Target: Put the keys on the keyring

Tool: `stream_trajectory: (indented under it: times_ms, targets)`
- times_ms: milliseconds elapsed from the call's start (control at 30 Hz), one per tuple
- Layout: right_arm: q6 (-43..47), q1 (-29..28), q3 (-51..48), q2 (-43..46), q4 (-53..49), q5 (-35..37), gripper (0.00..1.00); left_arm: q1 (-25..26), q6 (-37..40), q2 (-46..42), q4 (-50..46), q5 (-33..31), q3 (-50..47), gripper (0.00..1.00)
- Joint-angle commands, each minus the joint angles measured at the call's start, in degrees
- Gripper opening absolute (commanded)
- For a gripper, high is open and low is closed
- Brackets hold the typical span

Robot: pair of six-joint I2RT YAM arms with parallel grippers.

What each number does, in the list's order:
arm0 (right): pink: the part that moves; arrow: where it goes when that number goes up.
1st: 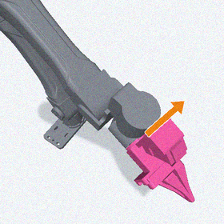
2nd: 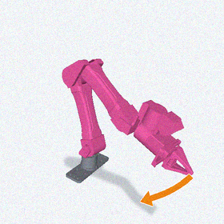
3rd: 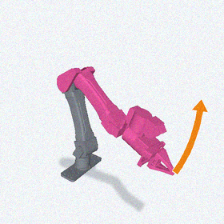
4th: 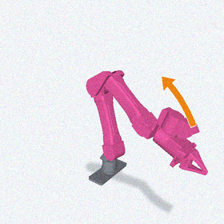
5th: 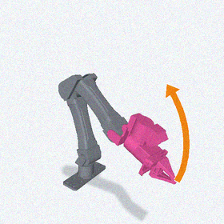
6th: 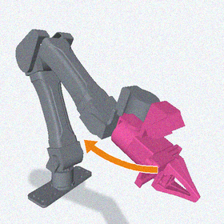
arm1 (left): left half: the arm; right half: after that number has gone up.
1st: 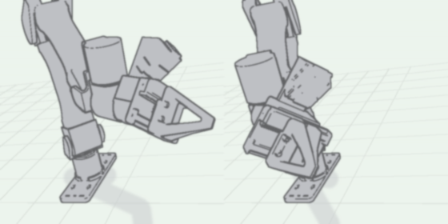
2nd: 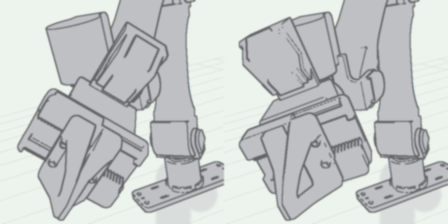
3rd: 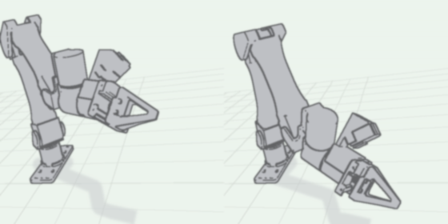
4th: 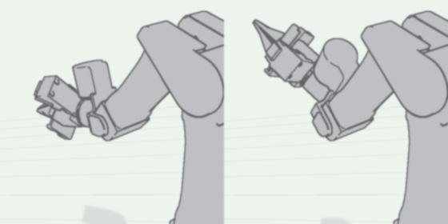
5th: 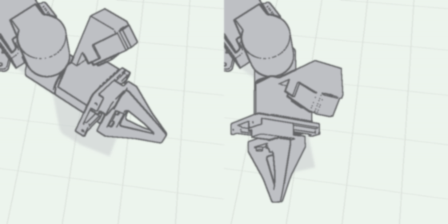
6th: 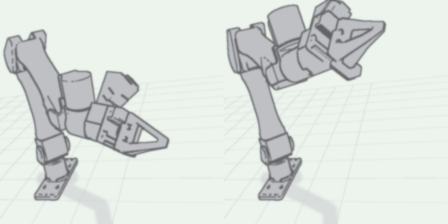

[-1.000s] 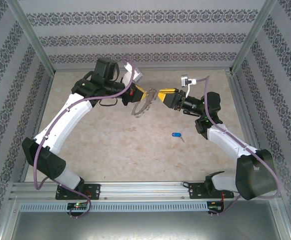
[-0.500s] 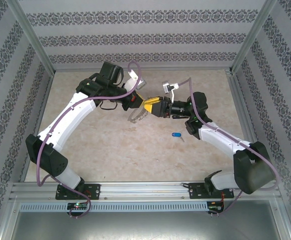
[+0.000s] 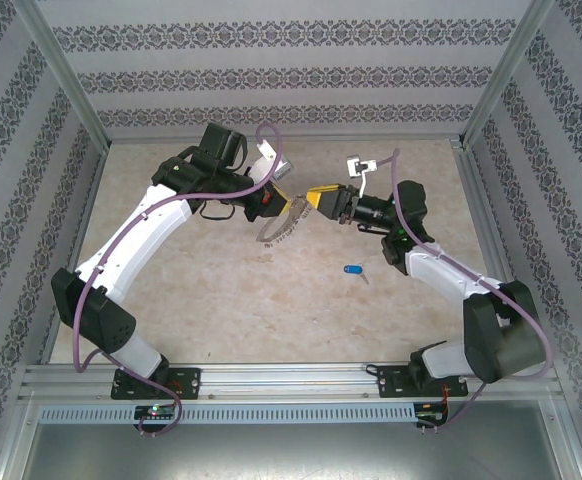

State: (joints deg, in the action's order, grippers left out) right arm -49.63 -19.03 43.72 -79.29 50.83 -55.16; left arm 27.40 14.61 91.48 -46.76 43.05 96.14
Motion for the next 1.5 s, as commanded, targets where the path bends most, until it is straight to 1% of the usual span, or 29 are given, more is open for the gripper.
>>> stream_trajectory:
  times_ms: [0, 200, 333, 433, 600, 900, 1167, 1467]
  targets:
    - [0.64, -1.84, -0.86, 1.64, 2.36, -0.21, 0.34, 0.66, 0.6, -1.11, 0.36, 2.03, 1.33, 0.0]
    - [1.8, -2.59, -5.83, 8.51, 0.79, 2.63, 0.32, 0.72, 0.51, -0.75, 0.17, 2.15, 1.64, 0.0]
    - [2.02, -3.58, -7.5, 10.8, -0.73, 2.0, 0.32, 0.73, 0.68, -0.69, -0.07, 2.53, 1.85, 0.0]
    - [1.99, -5.02, -7.91, 9.76, -0.41, 1.95, 0.35, 0.71, 0.6, -0.38, -0.33, 2.72, 2.27, 0.0]
    - [2.04, -6.8, -7.05, 6.19, 1.3, 3.11, 0.37, 0.73, 0.29, -0.09, -0.12, 3.2, 2.43, 0.0]
    - [1.97, -7.17, -3.67, 1.73, 3.22, 4.49, 0.38, 0.73, -0.33, 0.0, 0.53, 4.53, 2.23, 0.0]
    - [2.0, -6.43, -2.25, 1.59, 3.83, 5.65, 0.38, 0.79, -0.72, 0.19, 1.06, 5.57, 1.64, 0.0]
    - [1.33, -5.96, -1.1, 2.11, 4.89, 6.02, 0.34, 0.81, -0.9, 0.45, 1.41, 5.86, 1.39, 0.0]
